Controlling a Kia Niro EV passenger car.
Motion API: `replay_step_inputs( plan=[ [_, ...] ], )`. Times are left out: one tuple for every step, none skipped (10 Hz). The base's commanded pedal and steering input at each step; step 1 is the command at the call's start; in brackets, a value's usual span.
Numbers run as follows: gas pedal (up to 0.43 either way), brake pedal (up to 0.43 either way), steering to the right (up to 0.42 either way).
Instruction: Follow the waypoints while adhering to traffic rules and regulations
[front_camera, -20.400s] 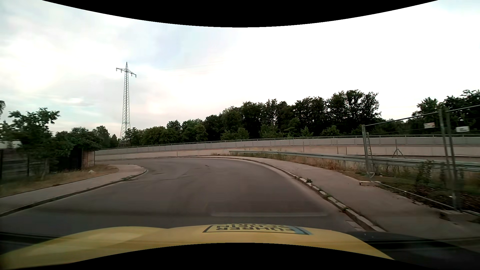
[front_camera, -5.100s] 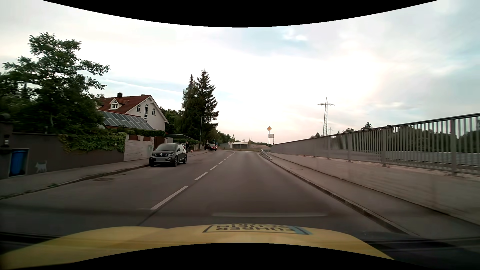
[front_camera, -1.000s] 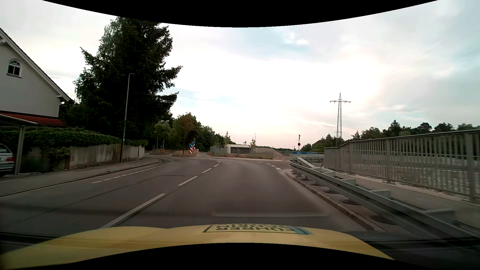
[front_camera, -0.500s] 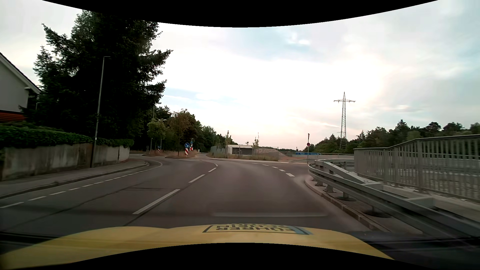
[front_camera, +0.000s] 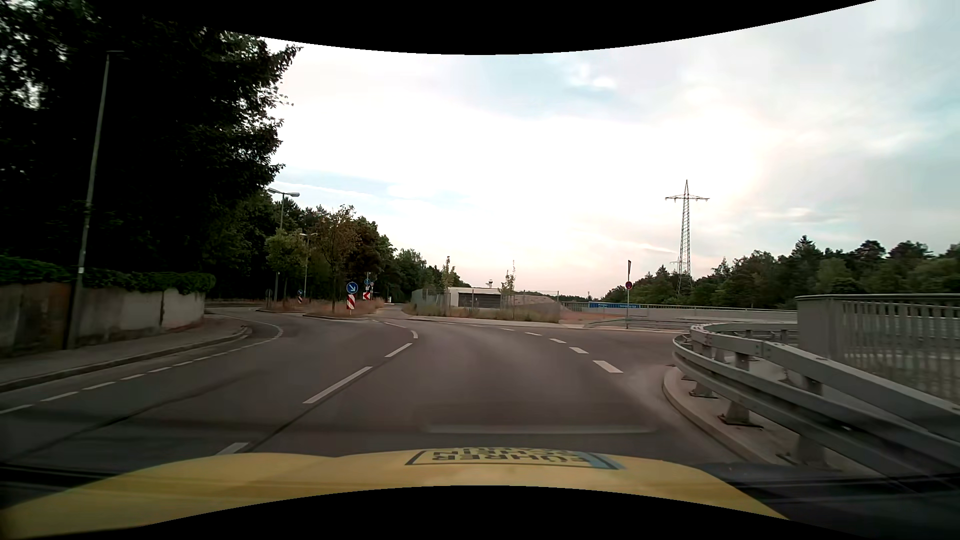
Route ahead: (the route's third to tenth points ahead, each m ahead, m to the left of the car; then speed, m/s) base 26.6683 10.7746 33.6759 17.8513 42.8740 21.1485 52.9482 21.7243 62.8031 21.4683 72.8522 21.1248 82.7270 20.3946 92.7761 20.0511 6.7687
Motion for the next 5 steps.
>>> replay_step_inputs(
  plan=[
    [0.0, 0.0, 0.013],
    [0.0, 0.0, 0.01],
    [0.0, 0.0, 0.007],
    [0.0, 0.0, 0.005],
    [0.039, 0.0, 0.001]
  ],
)
